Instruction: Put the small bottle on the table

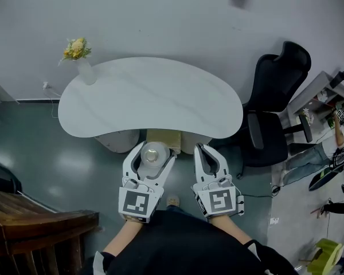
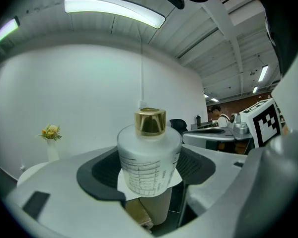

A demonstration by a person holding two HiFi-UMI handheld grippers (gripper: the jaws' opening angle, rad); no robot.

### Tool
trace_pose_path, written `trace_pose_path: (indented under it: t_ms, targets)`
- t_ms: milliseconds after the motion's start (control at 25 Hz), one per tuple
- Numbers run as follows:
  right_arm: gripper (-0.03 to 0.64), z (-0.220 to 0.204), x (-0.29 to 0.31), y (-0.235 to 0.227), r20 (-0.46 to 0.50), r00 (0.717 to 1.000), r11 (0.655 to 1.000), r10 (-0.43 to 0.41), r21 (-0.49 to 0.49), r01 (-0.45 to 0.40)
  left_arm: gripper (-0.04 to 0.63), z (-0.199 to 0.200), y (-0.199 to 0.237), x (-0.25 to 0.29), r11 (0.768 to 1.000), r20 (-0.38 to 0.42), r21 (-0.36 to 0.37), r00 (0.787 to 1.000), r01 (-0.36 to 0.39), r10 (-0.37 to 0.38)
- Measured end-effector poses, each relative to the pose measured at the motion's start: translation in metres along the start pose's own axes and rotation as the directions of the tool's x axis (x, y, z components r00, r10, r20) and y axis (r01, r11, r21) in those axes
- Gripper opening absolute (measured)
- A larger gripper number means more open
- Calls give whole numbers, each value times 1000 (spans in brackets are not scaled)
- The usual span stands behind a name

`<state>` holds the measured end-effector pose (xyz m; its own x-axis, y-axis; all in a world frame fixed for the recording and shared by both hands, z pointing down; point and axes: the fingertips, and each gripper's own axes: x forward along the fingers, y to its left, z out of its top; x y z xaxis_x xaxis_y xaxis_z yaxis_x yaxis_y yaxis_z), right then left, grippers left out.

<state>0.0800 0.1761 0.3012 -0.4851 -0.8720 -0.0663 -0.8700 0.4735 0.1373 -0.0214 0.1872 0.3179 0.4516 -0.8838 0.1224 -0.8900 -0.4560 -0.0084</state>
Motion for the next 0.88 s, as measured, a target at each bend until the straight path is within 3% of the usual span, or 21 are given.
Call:
trace_pose_path:
  t_ms: [320,880]
  targets:
    - [23,-9,24,-29,4,1000,1000,26,5,-26,332,1,4,34,1000,-10,-6,999,-31,30]
    - [23,-12,37,-29,7,999,999,54,9,-54,332,2,22,43,997,-21,-7,997,-74,74]
